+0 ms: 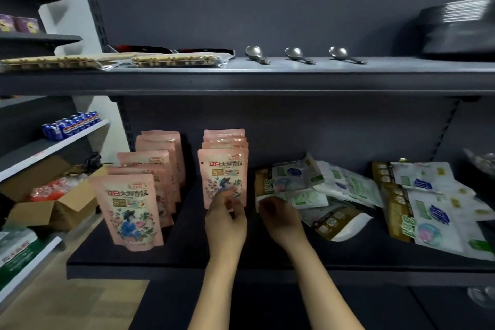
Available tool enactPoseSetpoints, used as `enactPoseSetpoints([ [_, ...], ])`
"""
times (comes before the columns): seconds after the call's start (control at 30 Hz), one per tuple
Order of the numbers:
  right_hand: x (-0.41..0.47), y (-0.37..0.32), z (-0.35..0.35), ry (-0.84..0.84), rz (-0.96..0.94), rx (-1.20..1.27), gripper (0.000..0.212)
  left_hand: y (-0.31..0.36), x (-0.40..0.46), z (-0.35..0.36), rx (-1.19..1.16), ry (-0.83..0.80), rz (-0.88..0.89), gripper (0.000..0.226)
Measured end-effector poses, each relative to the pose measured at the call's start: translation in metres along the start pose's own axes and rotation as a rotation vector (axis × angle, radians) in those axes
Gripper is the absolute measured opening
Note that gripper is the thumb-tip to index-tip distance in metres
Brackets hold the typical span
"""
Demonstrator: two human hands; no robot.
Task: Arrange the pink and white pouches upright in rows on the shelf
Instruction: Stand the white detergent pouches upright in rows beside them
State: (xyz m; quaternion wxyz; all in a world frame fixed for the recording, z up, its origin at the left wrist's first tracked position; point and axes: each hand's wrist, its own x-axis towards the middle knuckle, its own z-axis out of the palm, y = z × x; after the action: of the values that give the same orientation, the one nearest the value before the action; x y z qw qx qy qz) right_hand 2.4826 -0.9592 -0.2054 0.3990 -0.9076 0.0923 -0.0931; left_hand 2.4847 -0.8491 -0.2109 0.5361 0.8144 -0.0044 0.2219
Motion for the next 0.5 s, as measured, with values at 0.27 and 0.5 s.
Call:
enactPoseSetpoints([
  [0.27, 0.025, 0.045, -0.057, 0.144, 0.049, -0.08, 0.028, 0.031, -0.02, 0.069, -0.08, -0.105, -0.038, 0.026],
  [0.5, 0.049, 0.054, -0.053, 0.154, 0.271, -0.027, 0.044, 0.034, -0.013, 0.081, -0.103, -0.068, -0.038, 0.021],
])
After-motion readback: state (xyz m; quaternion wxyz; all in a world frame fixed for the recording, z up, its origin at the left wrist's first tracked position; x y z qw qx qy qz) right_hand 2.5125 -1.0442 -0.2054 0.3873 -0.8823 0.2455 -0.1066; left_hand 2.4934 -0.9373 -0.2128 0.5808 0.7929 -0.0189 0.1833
